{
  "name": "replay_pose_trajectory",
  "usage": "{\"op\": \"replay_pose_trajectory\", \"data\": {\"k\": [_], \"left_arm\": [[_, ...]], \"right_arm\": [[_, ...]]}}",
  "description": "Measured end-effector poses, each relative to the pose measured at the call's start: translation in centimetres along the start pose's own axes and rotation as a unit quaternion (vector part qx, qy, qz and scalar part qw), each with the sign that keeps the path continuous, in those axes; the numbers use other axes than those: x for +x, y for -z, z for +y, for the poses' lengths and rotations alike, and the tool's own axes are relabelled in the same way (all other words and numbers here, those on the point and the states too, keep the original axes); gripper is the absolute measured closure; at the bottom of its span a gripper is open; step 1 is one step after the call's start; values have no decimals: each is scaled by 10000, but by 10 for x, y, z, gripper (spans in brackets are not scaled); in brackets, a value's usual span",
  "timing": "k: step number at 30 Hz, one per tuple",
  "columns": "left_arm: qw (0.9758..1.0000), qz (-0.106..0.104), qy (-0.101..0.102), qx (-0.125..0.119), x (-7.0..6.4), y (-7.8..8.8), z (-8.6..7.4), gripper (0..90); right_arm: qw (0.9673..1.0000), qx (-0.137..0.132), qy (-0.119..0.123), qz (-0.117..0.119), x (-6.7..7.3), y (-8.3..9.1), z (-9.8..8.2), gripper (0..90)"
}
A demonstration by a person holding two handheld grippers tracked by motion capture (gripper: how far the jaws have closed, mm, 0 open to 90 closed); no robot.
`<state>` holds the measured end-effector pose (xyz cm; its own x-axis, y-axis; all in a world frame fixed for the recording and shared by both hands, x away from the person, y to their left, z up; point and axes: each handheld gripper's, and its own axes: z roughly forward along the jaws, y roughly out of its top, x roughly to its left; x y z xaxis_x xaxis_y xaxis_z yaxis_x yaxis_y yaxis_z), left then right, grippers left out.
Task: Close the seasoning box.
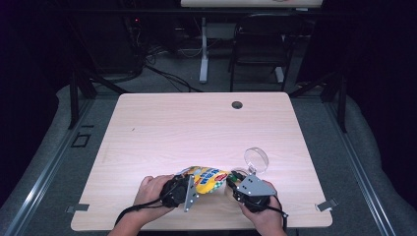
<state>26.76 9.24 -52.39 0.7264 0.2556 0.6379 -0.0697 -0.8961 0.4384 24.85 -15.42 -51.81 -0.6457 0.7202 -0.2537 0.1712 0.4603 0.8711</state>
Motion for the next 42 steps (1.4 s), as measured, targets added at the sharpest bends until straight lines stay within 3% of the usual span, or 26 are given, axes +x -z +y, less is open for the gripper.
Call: {"op": "replay_pose_trajectory", "data": {"k": [11,42], "left_arm": [[9997,-210,122,-31,2,-3,-4,875],[9978,-399,499,-162,8,-6,-11,876]], "right_arm": [[9999,-42,-101,31,-1,0,-2,653],[9990,-129,-420,1,-7,3,-8,532]]}}
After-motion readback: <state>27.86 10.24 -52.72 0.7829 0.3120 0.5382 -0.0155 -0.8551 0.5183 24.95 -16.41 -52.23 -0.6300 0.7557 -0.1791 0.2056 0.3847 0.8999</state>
